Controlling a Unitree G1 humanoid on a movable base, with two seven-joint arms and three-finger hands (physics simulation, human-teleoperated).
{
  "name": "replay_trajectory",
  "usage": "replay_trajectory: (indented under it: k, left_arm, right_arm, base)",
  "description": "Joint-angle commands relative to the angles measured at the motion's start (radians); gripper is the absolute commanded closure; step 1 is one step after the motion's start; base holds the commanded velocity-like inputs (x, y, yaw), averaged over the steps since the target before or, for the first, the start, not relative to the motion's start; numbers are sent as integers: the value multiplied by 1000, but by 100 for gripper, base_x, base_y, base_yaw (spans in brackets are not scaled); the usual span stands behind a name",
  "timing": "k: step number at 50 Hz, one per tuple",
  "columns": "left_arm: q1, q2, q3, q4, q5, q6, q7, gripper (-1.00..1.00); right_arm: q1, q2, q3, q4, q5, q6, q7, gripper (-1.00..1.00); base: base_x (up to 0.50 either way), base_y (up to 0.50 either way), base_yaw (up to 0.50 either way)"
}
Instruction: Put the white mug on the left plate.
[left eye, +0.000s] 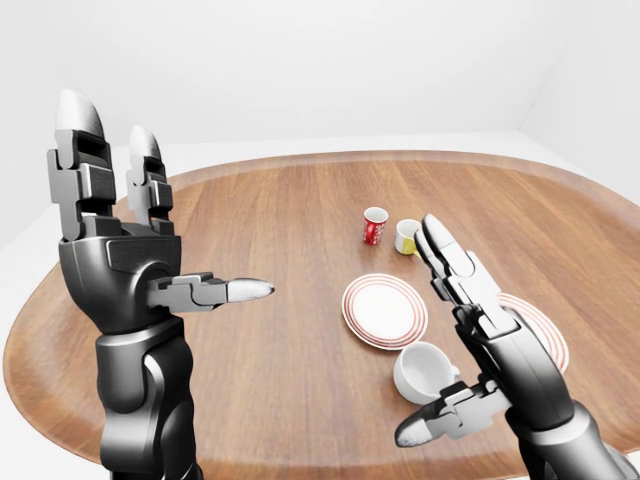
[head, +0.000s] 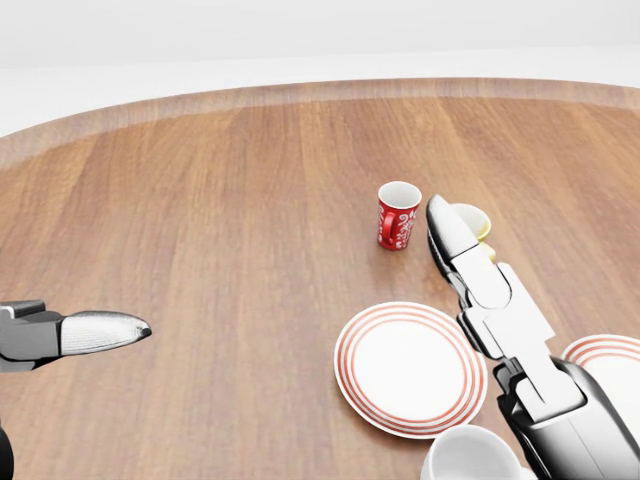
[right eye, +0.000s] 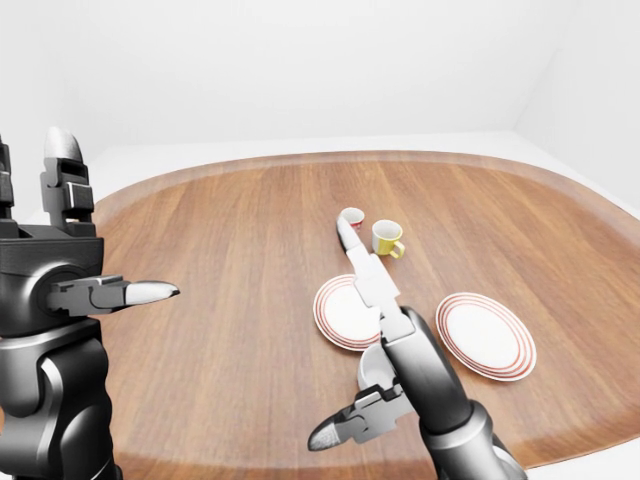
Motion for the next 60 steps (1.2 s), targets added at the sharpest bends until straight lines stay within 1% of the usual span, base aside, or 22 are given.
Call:
replay_trajectory:
  k: [1, 5, 7, 12, 20, 23, 28, 31, 41, 50, 53, 60]
  left_arm:
    - [-1, 0, 0, 5, 2, 0, -1, -100]
    - [0, 0, -1, 5, 3, 0, -1, -100]
    - [-1, 0, 0, 4, 2, 0, 0, -100]
    - [3, 0, 0, 0, 2, 0, -2, -100]
    - [7, -2, 0, -6, 3, 0, -4, -100]
    - [7, -2, 1, -7, 3, 0, -3, -100]
    - [7, -2, -1, -6, 4, 0, -3, -100]
    - [6, -2, -1, -5, 4, 0, -3, -100]
    - [7, -3, -2, 2, 5, 0, -5, -100]
    - [8, -3, -2, -4, 2, 0, -4, -100]
    - [8, -3, -1, -4, 2, 0, -4, -100]
    - [9, -3, -1, -6, 1, 0, -3, -100]
  right_arm:
    - [4, 16, -18, -41, -54, 0, 70, -100]
    - [1, 25, -30, -41, -68, 0, 88, -100]
    - [9, 15, -25, -41, -90, 0, 94, -100]
    - [41, -17, -1, 14, -204, 0, 97, -100]
    - [97, -7, 4, 64, -299, 0, 163, -100]
    - [108, -7, -2, 99, -346, 0, 167, -100]
    - [113, 10, -17, 118, -383, 0, 188, -100]
    - [104, 9, -13, 141, -470, 0, 195, -100]
    - [84, 28, -33, 124, -502, 0, 195, -100]
    - [49, 38, -100, 124, -527, 0, 195, -100]
    - [45, 36, -120, 154, -575, 0, 195, -100]
    - [51, 56, -128, 177, -594, 0, 195, -100]
  base:
    - [0, 0, 0]
    - [0, 0, 0]
    - [0, 0, 0]
    - [0, 0, 0]
    - [0, 0, 0]
    - [0, 0, 0]
    - [0, 0, 0]
    - [0, 0, 0]
    - [0, 0, 0]
    - [0, 0, 0]
    - [0, 0, 0]
    - [0, 0, 0]
